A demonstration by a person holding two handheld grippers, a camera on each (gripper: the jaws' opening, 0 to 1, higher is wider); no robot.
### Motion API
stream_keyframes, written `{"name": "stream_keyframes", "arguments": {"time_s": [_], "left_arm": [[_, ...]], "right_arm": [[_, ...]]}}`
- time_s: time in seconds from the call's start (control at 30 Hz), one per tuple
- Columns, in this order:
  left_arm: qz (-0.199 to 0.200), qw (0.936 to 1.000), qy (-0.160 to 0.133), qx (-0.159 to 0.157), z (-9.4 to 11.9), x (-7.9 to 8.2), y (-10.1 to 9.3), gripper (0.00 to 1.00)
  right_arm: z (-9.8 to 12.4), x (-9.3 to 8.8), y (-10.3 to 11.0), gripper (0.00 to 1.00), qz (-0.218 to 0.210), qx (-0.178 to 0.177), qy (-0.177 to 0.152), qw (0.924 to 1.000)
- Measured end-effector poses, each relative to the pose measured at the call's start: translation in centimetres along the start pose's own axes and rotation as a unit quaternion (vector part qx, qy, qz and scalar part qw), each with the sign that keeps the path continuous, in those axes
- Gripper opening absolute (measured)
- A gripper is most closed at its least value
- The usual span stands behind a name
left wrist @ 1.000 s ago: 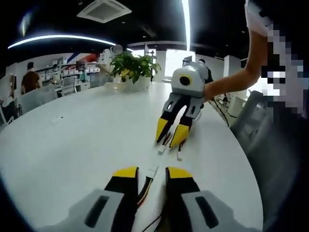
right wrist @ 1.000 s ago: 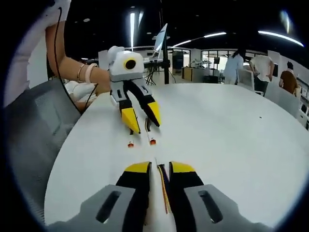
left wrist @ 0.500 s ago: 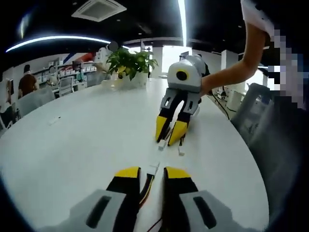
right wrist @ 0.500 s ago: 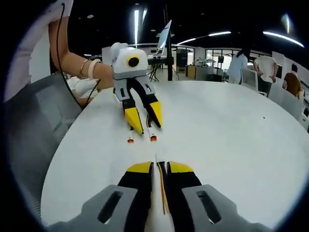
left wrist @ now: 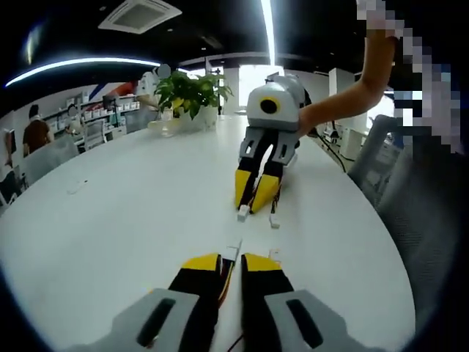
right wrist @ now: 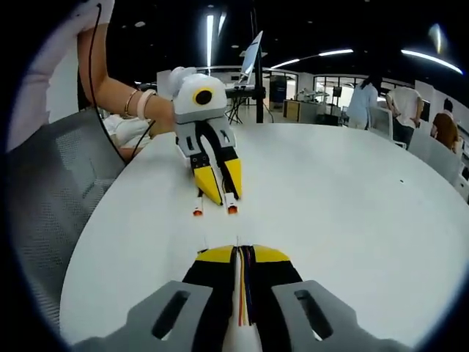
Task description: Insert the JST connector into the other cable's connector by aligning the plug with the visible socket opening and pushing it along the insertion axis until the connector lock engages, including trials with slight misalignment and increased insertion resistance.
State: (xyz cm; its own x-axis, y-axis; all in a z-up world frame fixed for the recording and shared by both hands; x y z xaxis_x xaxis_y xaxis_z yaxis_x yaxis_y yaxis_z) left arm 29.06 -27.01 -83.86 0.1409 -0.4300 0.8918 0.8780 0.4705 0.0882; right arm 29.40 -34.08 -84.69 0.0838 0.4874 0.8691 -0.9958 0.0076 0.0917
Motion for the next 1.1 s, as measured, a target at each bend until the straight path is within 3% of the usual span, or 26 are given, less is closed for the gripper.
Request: {"name": "stream_keyframes", "arguments": {"time_s": [0.67,1.1], "left_arm": [[-0.002,0.9999,-0.006,-0.014,-0.3,0.0,-0.3,0.00],[-0.011,0.9991,-0.009,-0.040,0.3,2.5,-0.7,0.00]], "right_arm": [[-0.1,0.3,0.4,0.04,-0.007,0.006,-0.004,0.9999],[0.7,3.0,1.7,0.04,0.007,0.021,-0.006,0.9997]]}}
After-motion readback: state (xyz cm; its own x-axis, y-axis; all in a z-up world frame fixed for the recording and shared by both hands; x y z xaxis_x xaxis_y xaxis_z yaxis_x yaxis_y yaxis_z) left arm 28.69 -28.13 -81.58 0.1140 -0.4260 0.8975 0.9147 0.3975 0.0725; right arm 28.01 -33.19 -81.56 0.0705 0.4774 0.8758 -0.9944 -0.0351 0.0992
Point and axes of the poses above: the point that each gripper's makers call its tool centre point, and the gripper's own axes: z roughly backward along the fingers, y roughly to its left, x roughly out of its top, the point moved 1 cm from there along z, roughly backward along the fingers, and after that the axes turned 9 degrees about x, right-handed, at the moved point
